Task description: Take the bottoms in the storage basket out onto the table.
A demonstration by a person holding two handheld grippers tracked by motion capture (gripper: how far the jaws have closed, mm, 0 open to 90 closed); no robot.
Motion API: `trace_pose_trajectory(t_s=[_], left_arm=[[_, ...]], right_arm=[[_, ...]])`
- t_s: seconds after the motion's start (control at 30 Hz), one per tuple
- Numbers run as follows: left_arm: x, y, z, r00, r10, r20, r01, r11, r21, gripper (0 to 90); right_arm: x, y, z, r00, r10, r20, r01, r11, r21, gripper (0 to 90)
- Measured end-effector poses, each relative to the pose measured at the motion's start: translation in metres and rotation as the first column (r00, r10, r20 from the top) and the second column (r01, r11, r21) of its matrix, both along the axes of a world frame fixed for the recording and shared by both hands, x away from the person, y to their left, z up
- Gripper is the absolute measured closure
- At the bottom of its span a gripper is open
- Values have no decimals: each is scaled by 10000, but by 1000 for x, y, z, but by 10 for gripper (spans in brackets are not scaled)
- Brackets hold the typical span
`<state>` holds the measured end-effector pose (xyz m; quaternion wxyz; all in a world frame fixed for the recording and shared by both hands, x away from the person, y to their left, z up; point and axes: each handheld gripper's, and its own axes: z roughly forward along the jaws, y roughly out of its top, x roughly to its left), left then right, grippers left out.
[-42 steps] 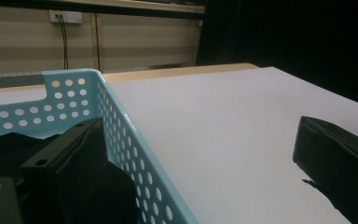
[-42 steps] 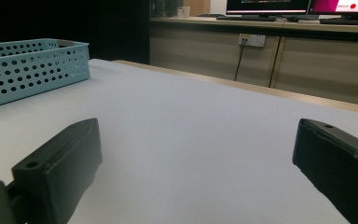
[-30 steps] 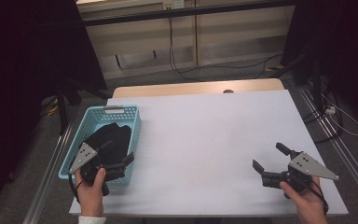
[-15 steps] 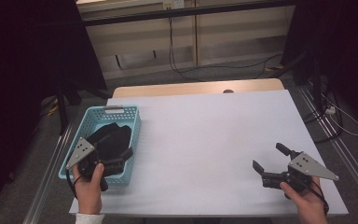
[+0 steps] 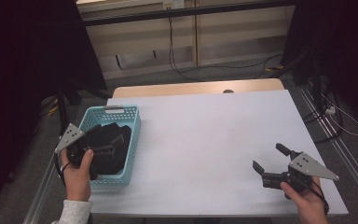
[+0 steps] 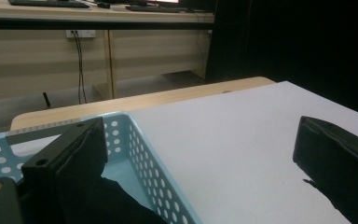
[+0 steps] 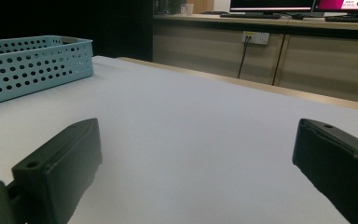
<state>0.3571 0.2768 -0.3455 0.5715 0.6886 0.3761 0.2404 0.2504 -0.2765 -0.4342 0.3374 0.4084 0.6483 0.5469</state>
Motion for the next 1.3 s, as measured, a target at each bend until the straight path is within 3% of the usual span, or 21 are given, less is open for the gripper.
trace_pose_trajectory(t_s=[0.37, 0.63, 0.8, 0.87, 1.0, 1.3], left_arm=[[22, 3, 1, 9992, 179, -352, -165, 9990, 407, 31], [32, 11, -5, 9971, 368, -668, -347, 9989, 319, 31], [42, 19, -11, 9948, 517, -874, -470, 9973, 556, 31], [45, 20, -14, 9928, 532, -1069, -492, 9980, 404, 31], [51, 23, -16, 9905, 673, -1200, -571, 9946, 870, 31], [62, 25, -17, 9871, 783, -1394, -614, 9907, 1213, 32]], right_arm=[[0, 0, 0, 10000, 35, -20, -35, 10000, 0, 6], [0, 0, 0, 10000, 7, 5, -7, 10000, 21, 8], [0, 0, 0, 10000, -46, 36, 46, 10000, -21, 9], [0, -1, 0, 10000, -90, 14, 90, 10000, 43, 9], [0, -1, 0, 9999, -102, 12, 102, 9999, 45, 9], [1, -1, 0, 10000, -83, 1, 83, 10000, 42, 9]])
